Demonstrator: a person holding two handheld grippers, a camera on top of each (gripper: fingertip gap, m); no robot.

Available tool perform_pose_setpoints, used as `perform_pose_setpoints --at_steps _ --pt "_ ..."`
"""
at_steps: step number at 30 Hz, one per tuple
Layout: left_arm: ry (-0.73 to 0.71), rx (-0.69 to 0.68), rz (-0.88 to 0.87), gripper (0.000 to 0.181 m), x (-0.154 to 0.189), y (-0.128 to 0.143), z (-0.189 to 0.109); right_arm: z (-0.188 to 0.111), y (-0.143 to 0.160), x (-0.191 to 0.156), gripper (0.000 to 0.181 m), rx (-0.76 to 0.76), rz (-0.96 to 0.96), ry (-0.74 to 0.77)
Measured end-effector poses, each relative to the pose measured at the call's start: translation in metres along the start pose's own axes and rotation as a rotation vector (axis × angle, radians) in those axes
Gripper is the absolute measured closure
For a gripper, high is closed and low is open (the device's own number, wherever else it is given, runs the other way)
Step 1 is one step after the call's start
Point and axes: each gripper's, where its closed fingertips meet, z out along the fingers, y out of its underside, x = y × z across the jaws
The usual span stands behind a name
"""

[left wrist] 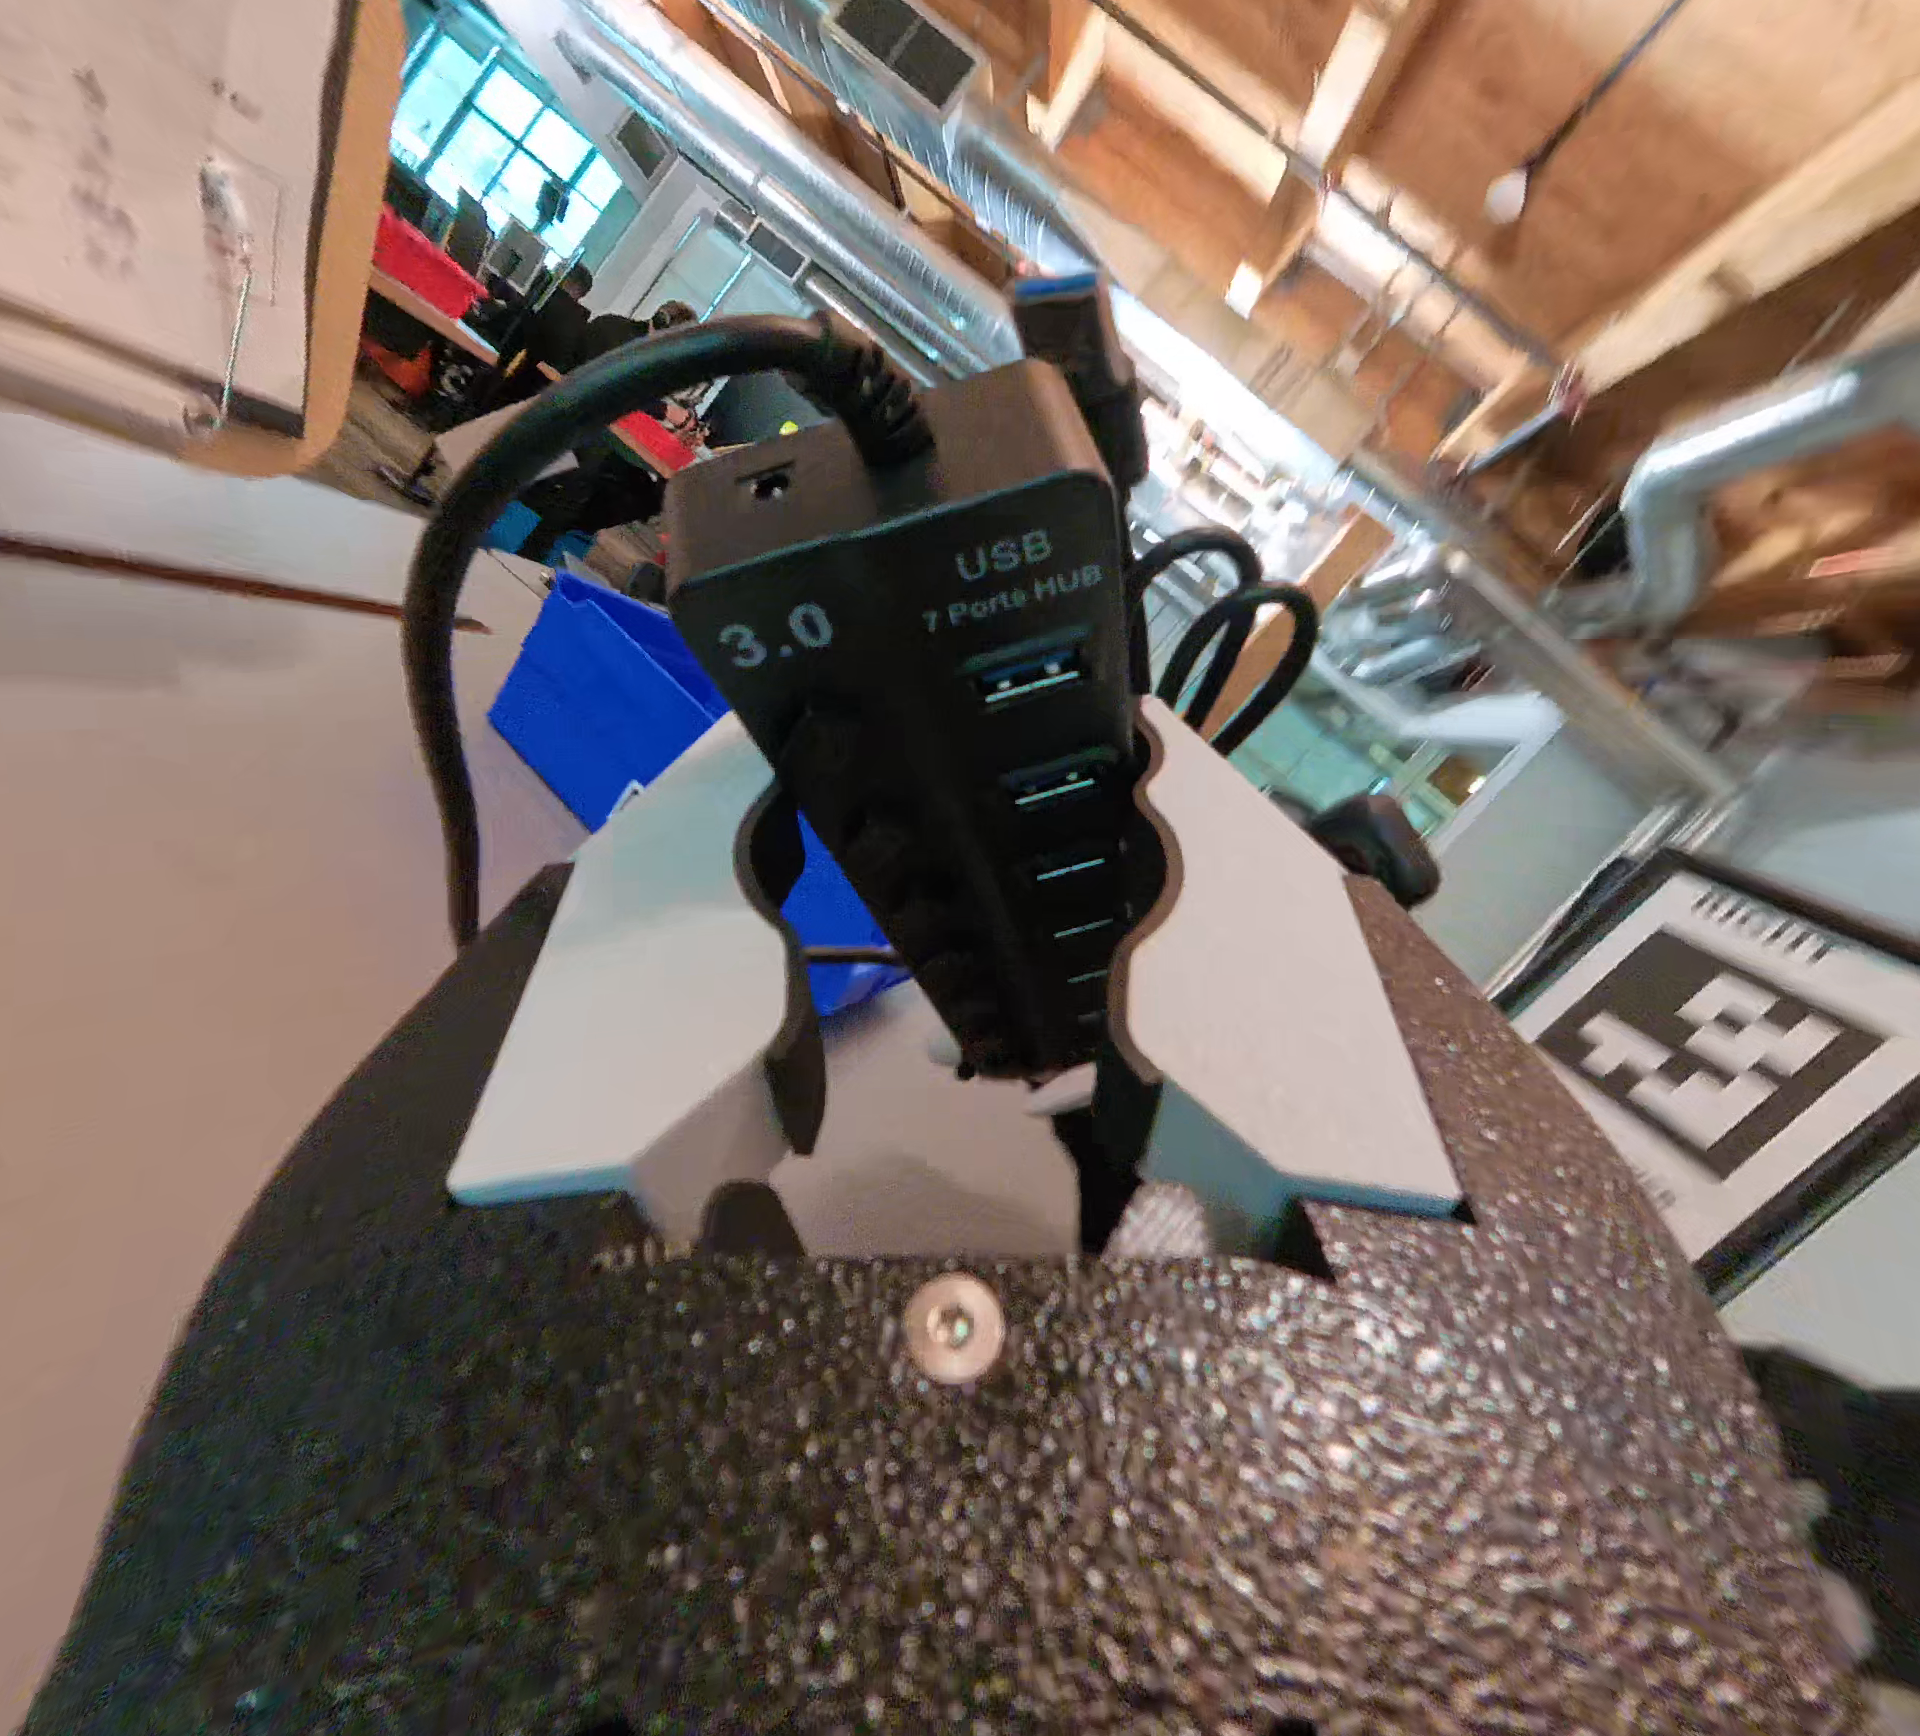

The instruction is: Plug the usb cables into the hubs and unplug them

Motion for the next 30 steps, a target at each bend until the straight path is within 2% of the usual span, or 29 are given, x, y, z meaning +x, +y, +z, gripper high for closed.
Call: perform_pose_setpoints --at_steps 1,2,5,6,9,10,12,14,17,19,22,25,26,30 --pt "0.007 -0.011 0.080 0.124 0.007 -0.003 0.000 -0.004 0.002 -0.005 0.132 -0.010 0.024 -0.055" --pt "0.014 -0.026 0.174 0.125 0.014 -0.006 0.000 -0.009 0.003 -0.004 0.116 -0.012 0.058 -0.071" --pt "-0.053 -0.172 0.497 0.126 0.021 -0.007 0.003 -0.031 0.004 0.013 0.084 -0.009 0.206 -0.060" --pt "-0.063 -0.225 0.577 0.126 0.023 -0.006 0.004 -0.039 0.003 0.023 0.082 0.000 0.252 -0.027" --pt "0.001 -0.346 0.653 0.126 0.040 0.002 0.013 -0.050 -0.008 0.048 0.087 0.069 0.298 0.106" --pt "0.021 -0.407 0.661 0.126 0.043 0.008 0.017 -0.047 -0.011 0.045 0.089 0.076 0.306 0.092" --pt "0.054 -0.498 0.699 0.126 0.049 0.023 0.026 -0.033 -0.013 0.022 0.087 0.067 0.333 -0.029" --pt "0.156 -0.563 0.756 0.126 0.062 0.042 0.033 -0.017 -0.010 0.002 0.080 0.066 0.353 -0.124" --pt "0.292 -0.597 0.797 0.125 0.079 0.065 0.040 -0.002 -0.016 -0.014 0.084 0.138 0.459 -0.233" --pt "0.339 -0.603 0.778 0.125 0.084 0.073 0.044 0.002 -0.018 -0.021 0.094 0.166 0.461 -0.268" --pt "0.397 -0.636 0.719 0.125 0.086 0.083 0.045 0.005 -0.008 -0.029 0.124 0.110 0.320 -0.258" --pt "0.339 -0.650 0.747 0.126 0.080 0.084 0.047 0.004 0.000 -0.024 0.125 0.058 0.297 -0.235" --pt "0.282 -0.646 0.742 0.127 0.076 0.080 0.049 0.003 0.003 -0.016 0.126 0.053 0.256 -0.179" --pt "0.065 -0.675 0.799 0.107 0.057 0.062 0.039 -0.007 0.006 0.026 0.127 0.030 0.228 0.064"
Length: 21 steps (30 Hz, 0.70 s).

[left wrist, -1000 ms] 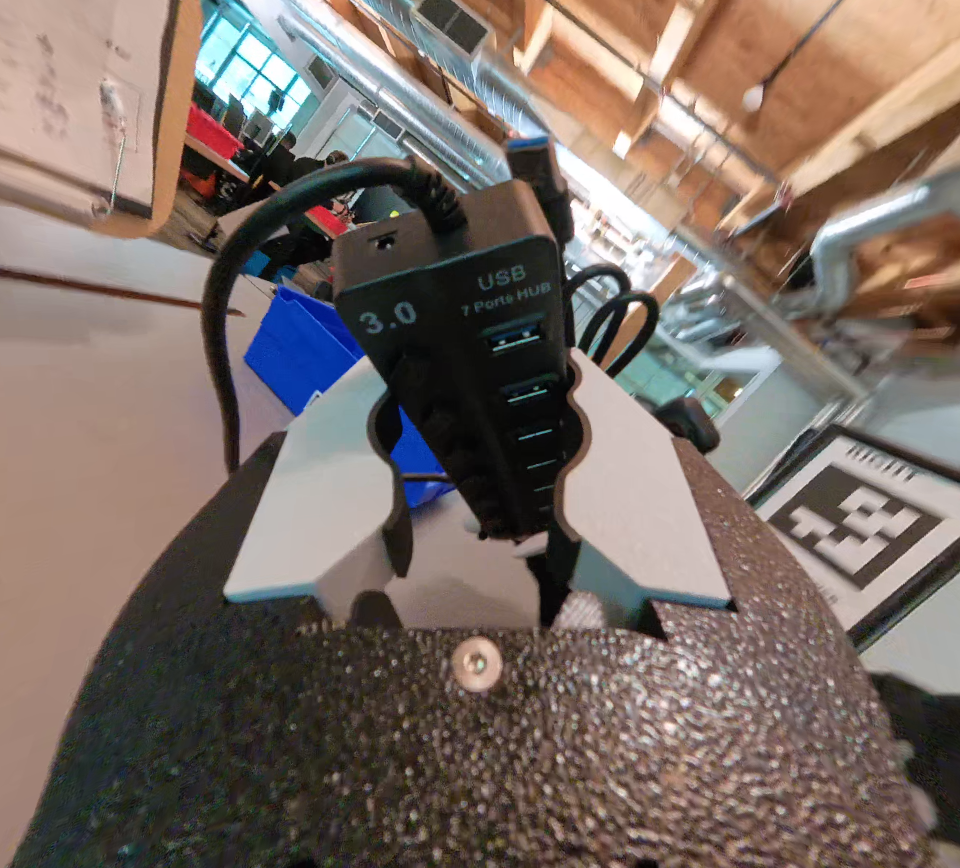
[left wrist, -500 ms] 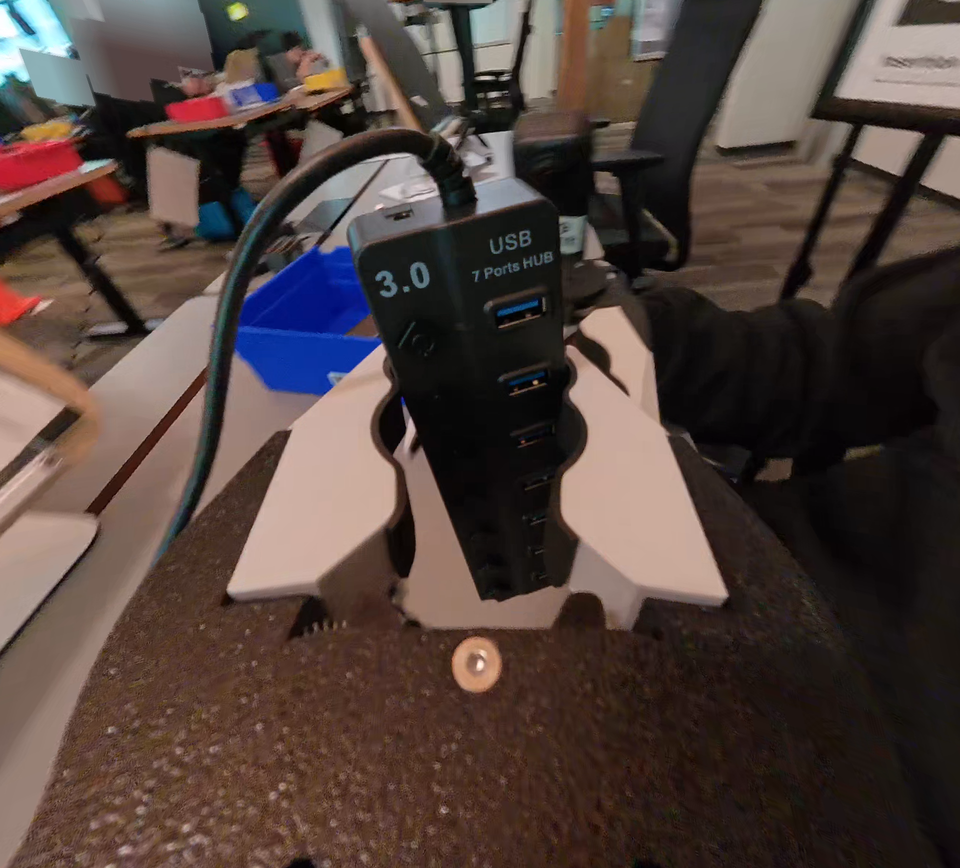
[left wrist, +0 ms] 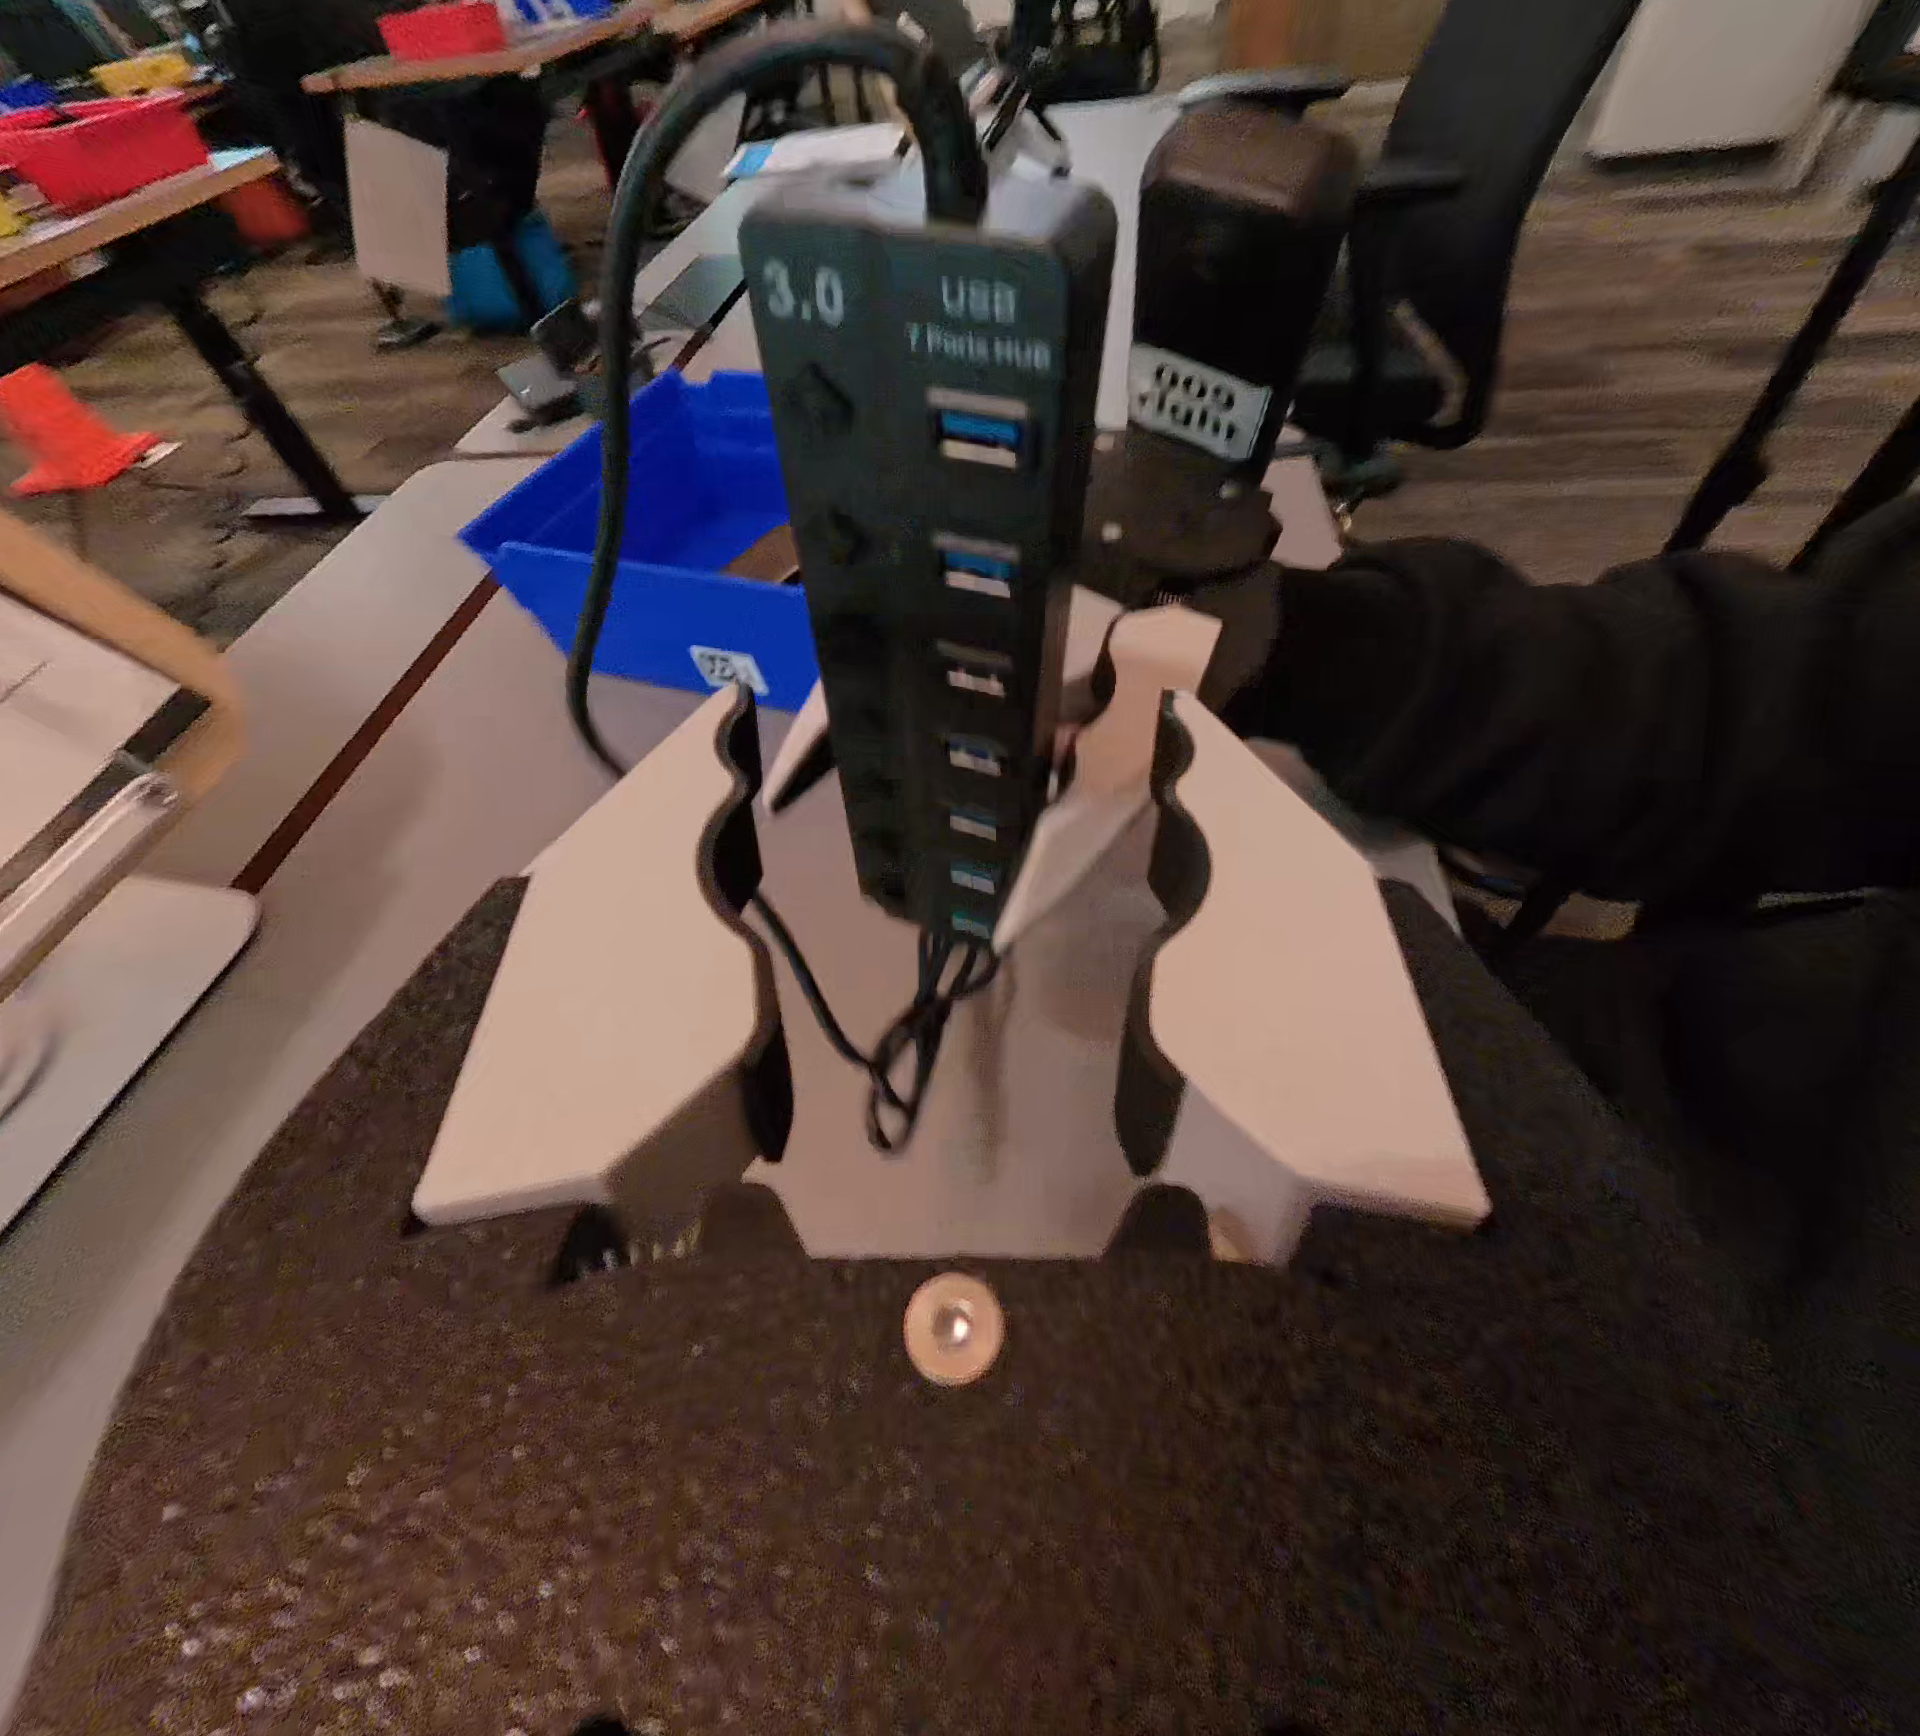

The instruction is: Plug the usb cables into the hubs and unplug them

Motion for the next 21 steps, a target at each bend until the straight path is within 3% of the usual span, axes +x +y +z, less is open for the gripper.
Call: perform_pose_setpoints --at_steps 5,9,12,16,18,21 --pt "-0.045 -0.100 0.080 0.105 0.004 -0.002 -0.015 -0.006 0.002 0.005 0.126 -0.044 -0.042 0.022" --pt "-0.045 -0.229 0.120 0.100 0.004 0.004 -0.012 -0.004 0.008 -0.002 0.126 -0.080 -0.057 -0.014" --pt "-0.055 -0.249 0.133 0.101 0.002 -0.001 -0.008 0.000 0.015 -0.005 0.126 -0.120 -0.075 -0.019" --pt "-0.067 -0.256 0.147 0.105 -0.001 -0.008 -0.004 0.004 0.021 -0.015 0.126 -0.143 -0.098 -0.068" --pt "-0.042 -0.284 0.165 0.119 0.000 -0.004 -0.004 0.004 0.026 -0.021 0.126 -0.163 -0.104 -0.104" --pt "-0.003 -0.289 0.131 0.124 0.002 0.000 -0.001 0.004 0.032 -0.021 0.126 -0.188 -0.099 -0.108"
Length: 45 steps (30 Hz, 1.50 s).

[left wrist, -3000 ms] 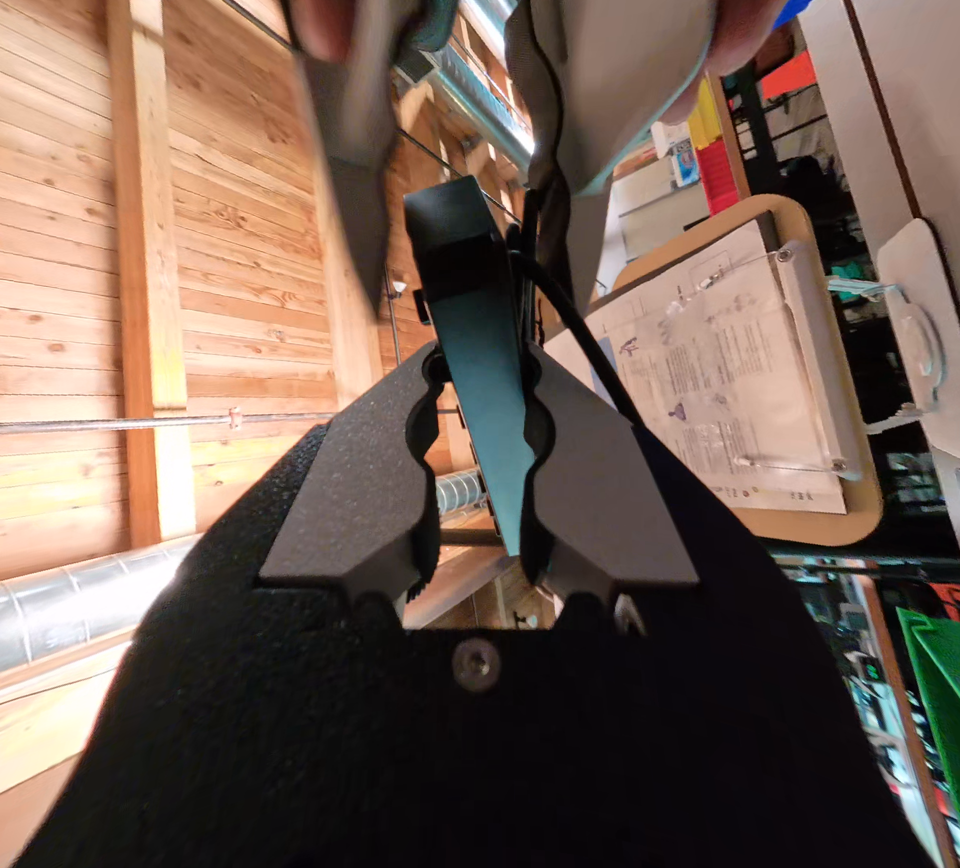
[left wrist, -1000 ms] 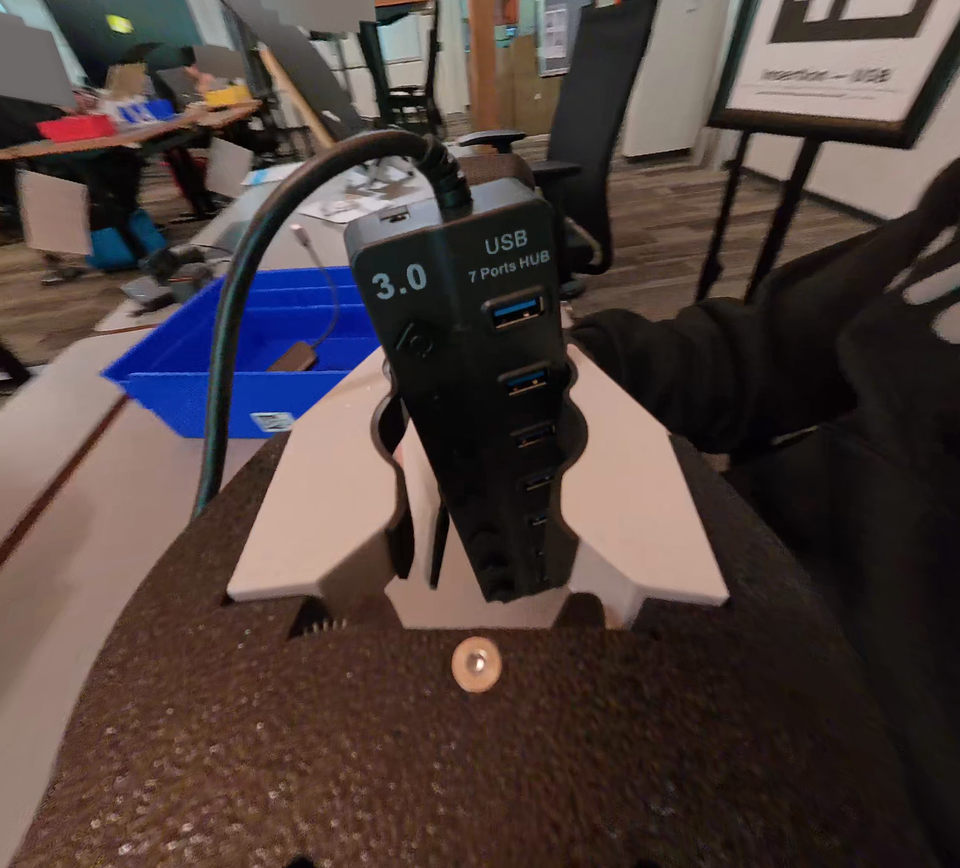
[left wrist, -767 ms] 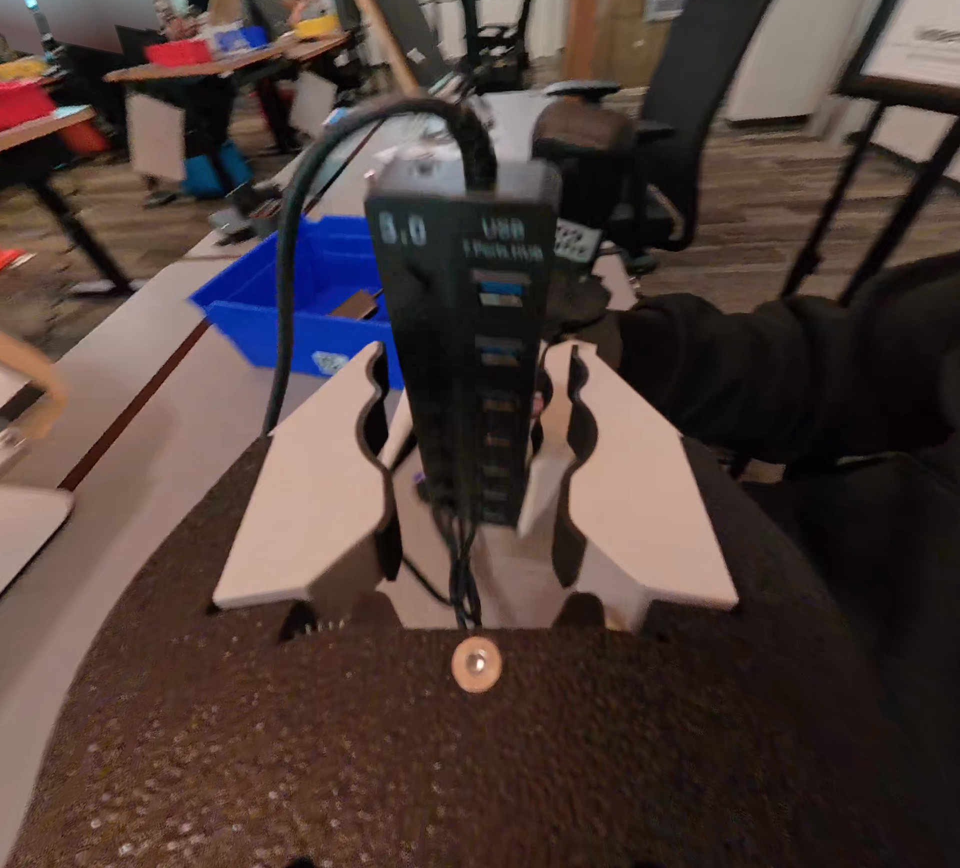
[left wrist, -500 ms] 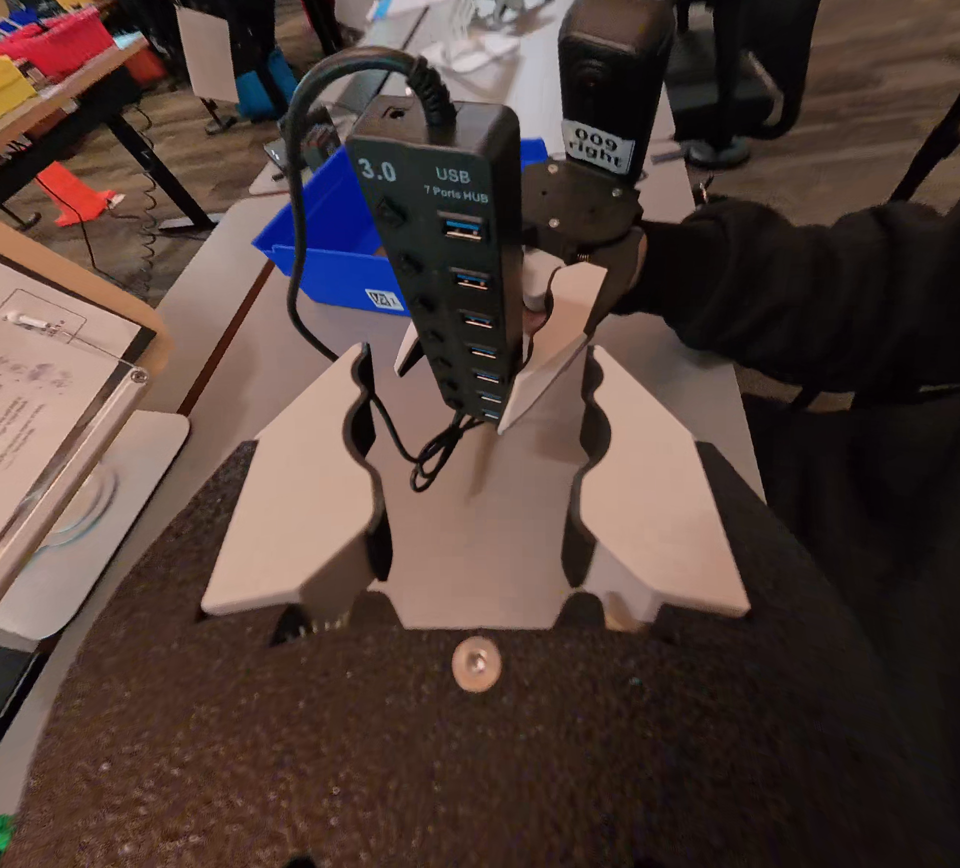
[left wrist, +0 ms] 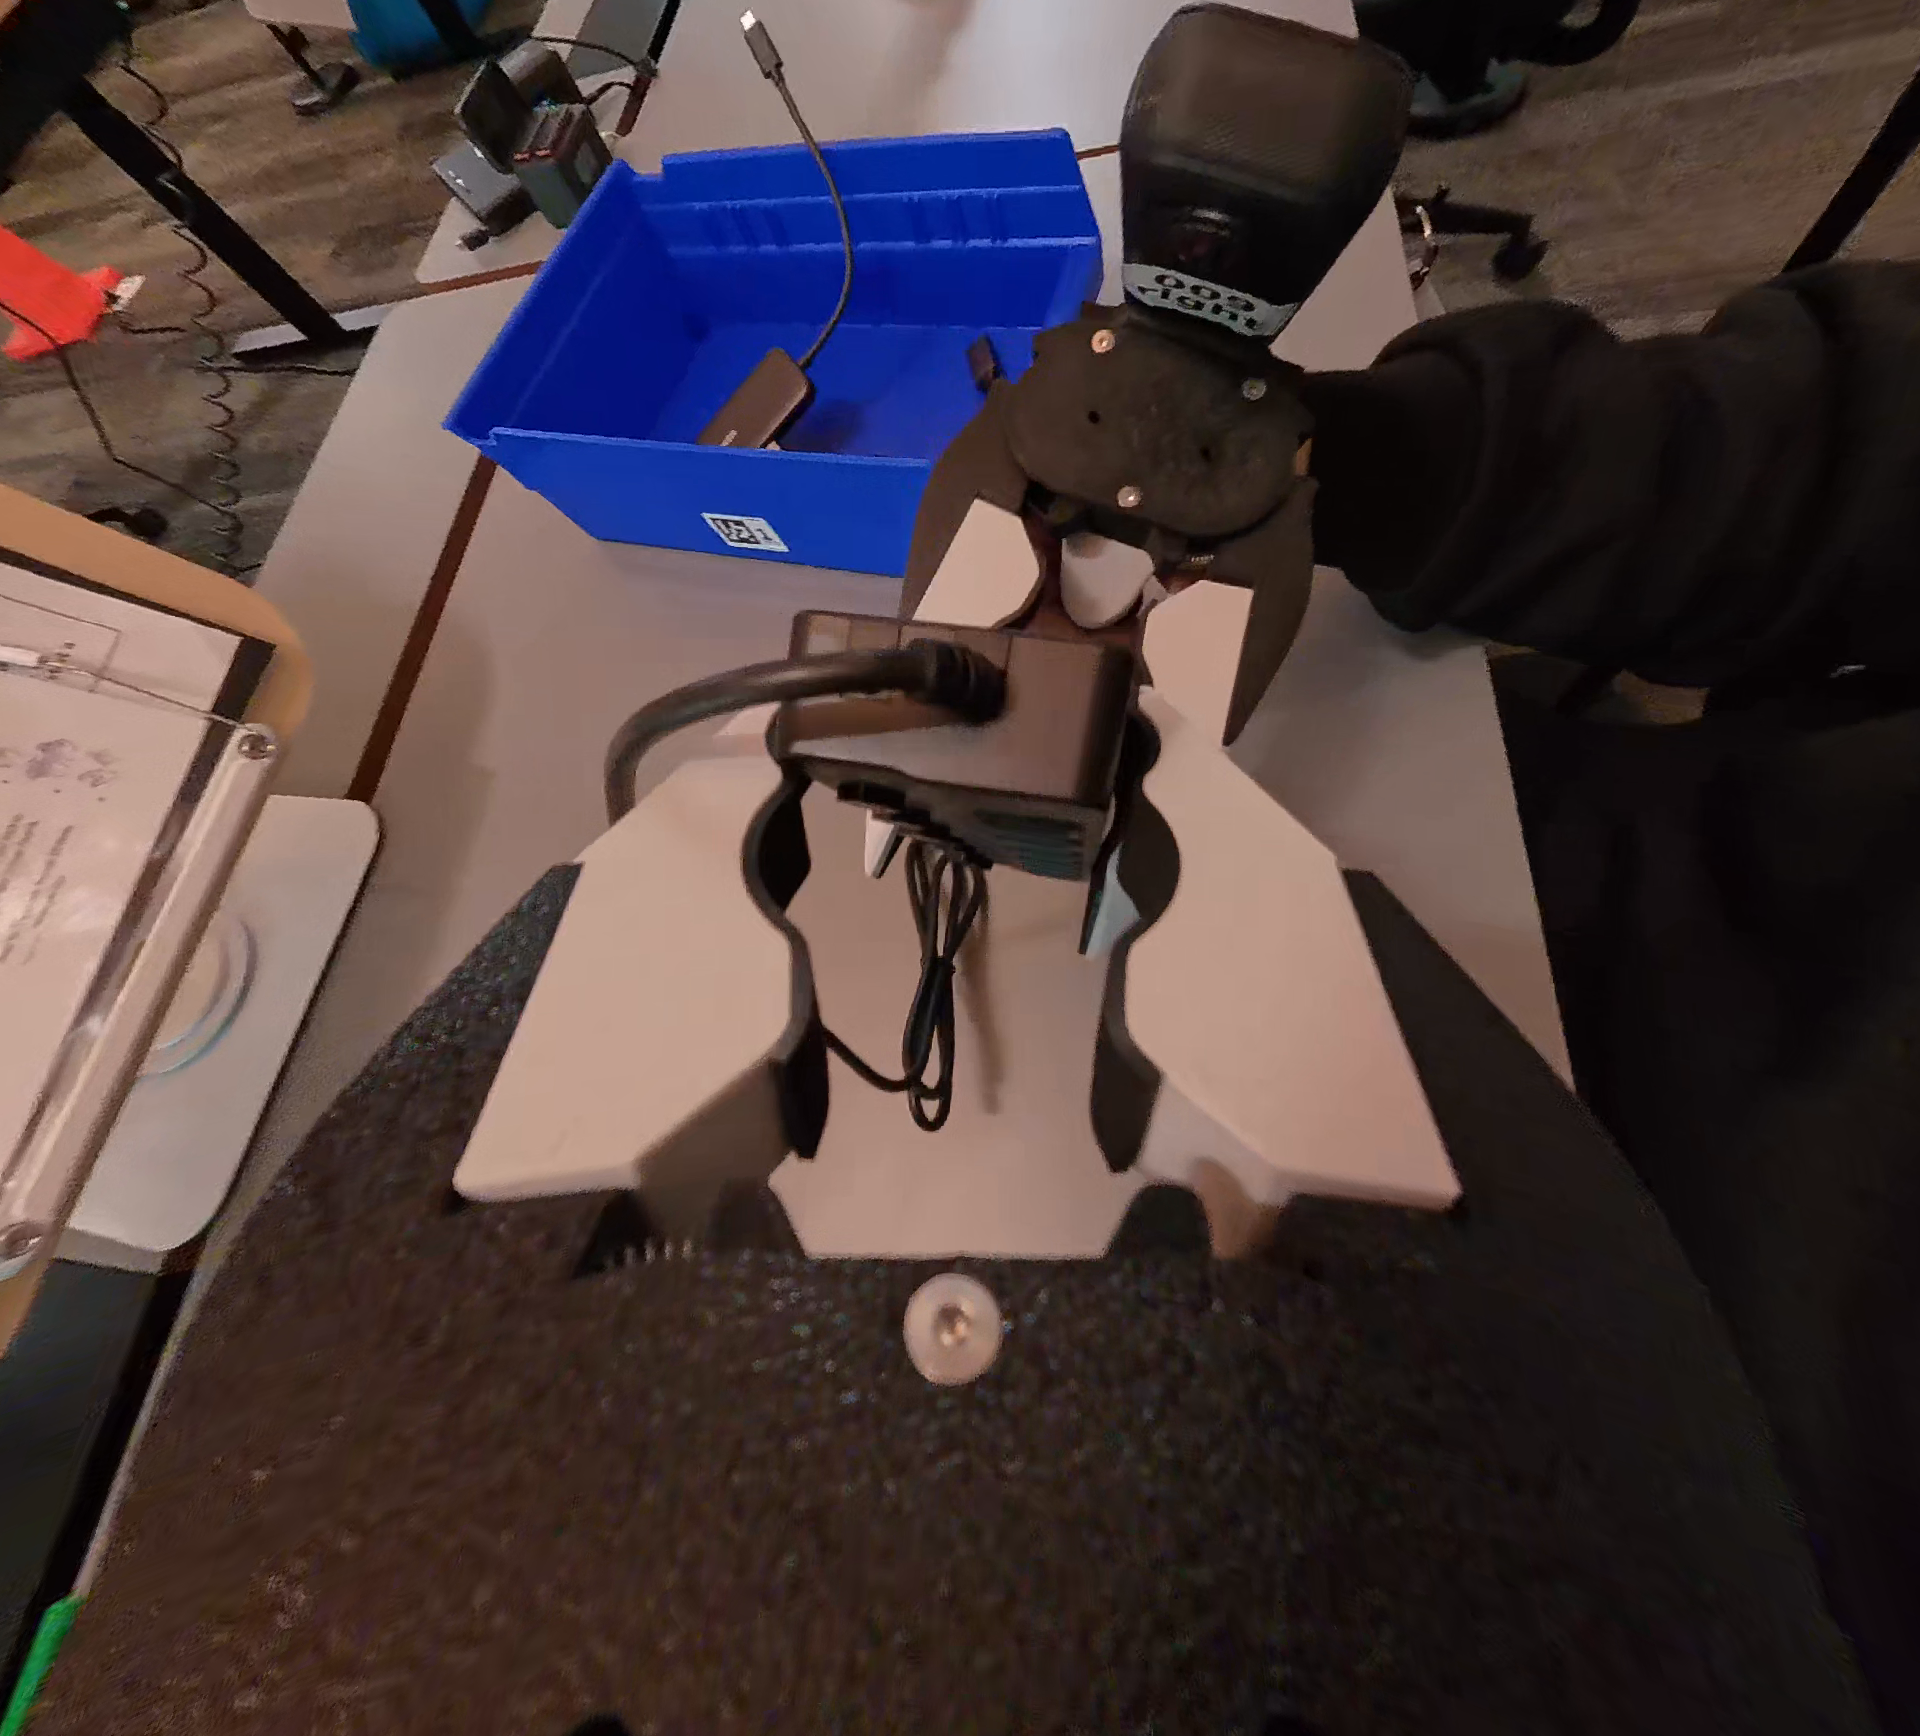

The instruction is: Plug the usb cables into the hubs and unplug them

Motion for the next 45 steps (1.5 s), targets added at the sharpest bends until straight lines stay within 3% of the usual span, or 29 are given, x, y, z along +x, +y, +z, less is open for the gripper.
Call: perform_pose_setpoints --at_steps 5,7,10,13,18,26,31,39,42,45 --pt "0.014 0.041 -0.026 0.128 0.001 -0.004 0.004 0.001 -0.005 -0.002 0.125 0.037 0.051 -0.021" --pt "0.026 0.022 -0.022 0.128 0.004 -0.003 0.008 -0.001 -0.016 0.001 0.106 0.105 0.080 0.001" --pt "0.042 0.013 -0.003 0.129 0.010 -0.004 0.015 0.000 -0.023 -0.001 0.096 0.126 0.093 0.002" --pt "0.060 0.008 0.036 0.129 0.016 -0.005 0.022 0.005 -0.022 -0.003 0.098 0.114 0.089 0.004" --pt "0.093 0.007 0.037 0.129 0.023 -0.002 0.032 0.002 -0.036 -0.006 0.116 0.181 0.111 -0.005" --pt "0.067 0.032 -0.020 0.127 0.015 0.001 0.030 0.002 -0.028 0.000 0.117 0.158 0.103 0.006" --pt "0.046 0.139 -0.077 0.119 0.012 -0.010 0.007 -0.005 -0.028 0.005 0.116 0.211 0.160 -0.021" --pt "-0.115 0.097 -0.092 0.126 -0.002 0.005 -0.026 -0.011 -0.030 0.013 0.117 0.235 0.157 0.026" --pt "-0.320 0.034 -0.148 0.134 -0.030 0.031 -0.069 -0.018 -0.034 0.023 0.117 0.274 0.184 0.065" --pt "-0.521 -0.155 -0.240 0.136 -0.062 0.090 -0.124 -0.025 -0.037 0.033 0.117 0.314 0.204 0.102"
